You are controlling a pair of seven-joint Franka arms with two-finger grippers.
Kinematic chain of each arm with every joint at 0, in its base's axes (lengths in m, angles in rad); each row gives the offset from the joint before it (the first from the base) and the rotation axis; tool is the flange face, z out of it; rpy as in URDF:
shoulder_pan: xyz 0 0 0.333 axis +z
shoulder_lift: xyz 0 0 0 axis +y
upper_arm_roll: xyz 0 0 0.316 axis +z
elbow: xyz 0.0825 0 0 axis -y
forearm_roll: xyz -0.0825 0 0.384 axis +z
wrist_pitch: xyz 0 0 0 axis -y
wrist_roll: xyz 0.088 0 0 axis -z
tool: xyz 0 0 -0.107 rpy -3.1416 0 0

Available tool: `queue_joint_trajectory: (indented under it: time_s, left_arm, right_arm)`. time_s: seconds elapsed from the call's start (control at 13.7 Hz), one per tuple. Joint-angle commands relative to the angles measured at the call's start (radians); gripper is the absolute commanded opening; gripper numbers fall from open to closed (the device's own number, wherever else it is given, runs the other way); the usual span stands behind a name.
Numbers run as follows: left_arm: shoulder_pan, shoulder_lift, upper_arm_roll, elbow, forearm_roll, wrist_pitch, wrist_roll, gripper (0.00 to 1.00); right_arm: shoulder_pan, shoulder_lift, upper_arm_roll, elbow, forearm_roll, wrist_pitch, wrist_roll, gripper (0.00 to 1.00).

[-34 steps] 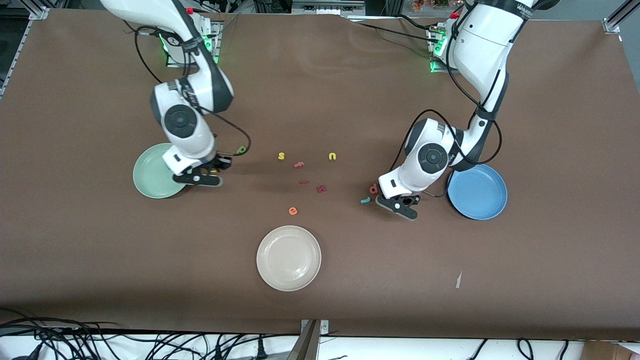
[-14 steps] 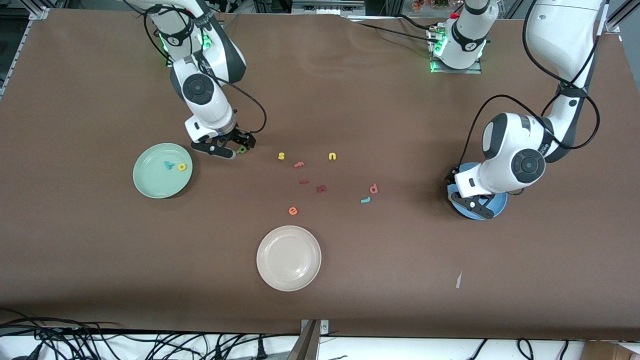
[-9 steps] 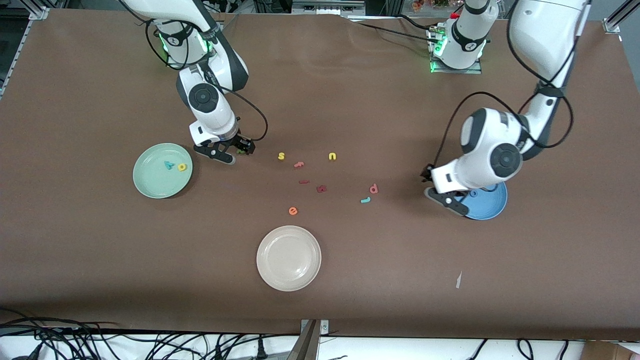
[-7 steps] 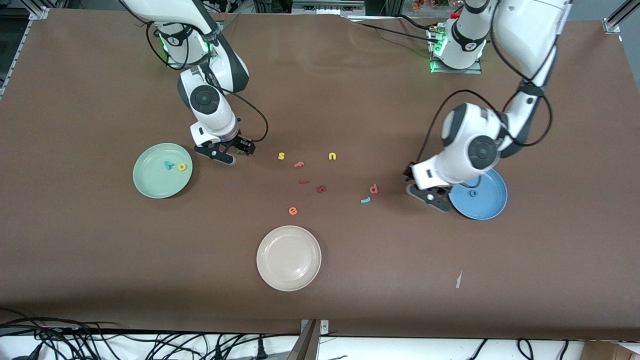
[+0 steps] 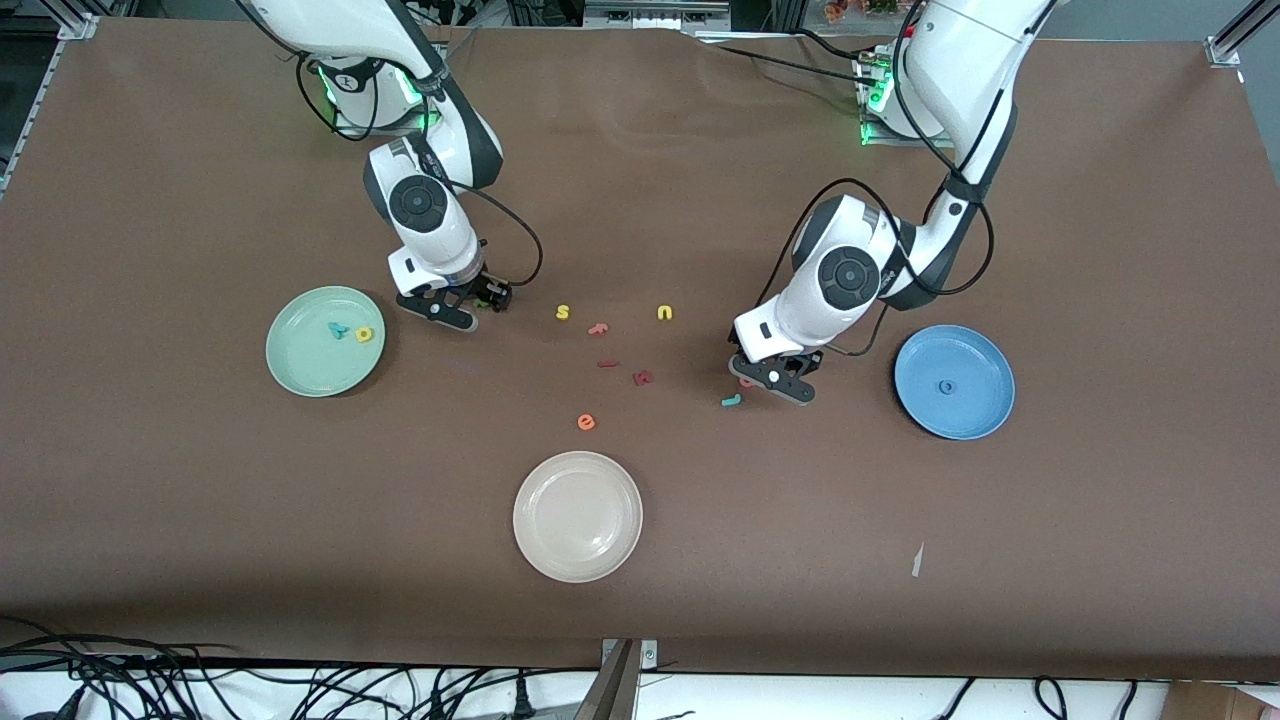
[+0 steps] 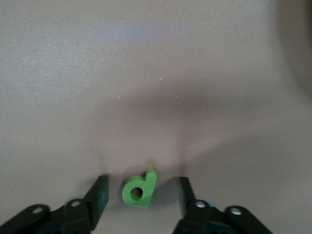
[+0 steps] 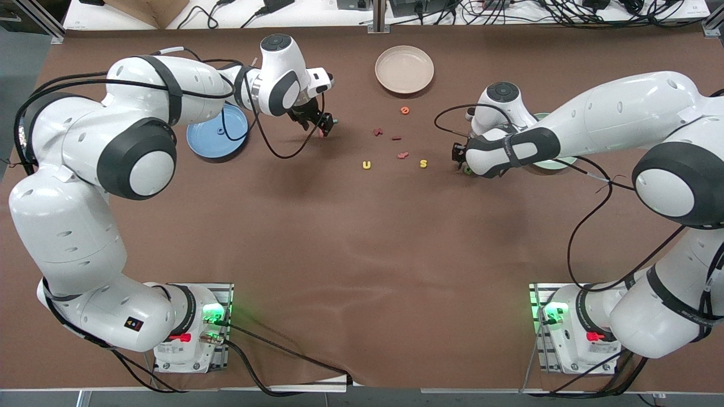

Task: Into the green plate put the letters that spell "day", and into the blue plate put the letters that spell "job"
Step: 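Grasp the pink p with the left gripper while the right gripper grasps letters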

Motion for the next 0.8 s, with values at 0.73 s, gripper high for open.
queue_joint_trajectory:
  time_s: [0.73]
  left_arm:
    - [-0.056, 0.110, 0.054, 0.085, 0.029, 0.078, 0.000, 0.74]
  right_arm:
    - [0.003, -0.178, -0.223, 0.029, 0.011, -0.221, -0.504, 0.19]
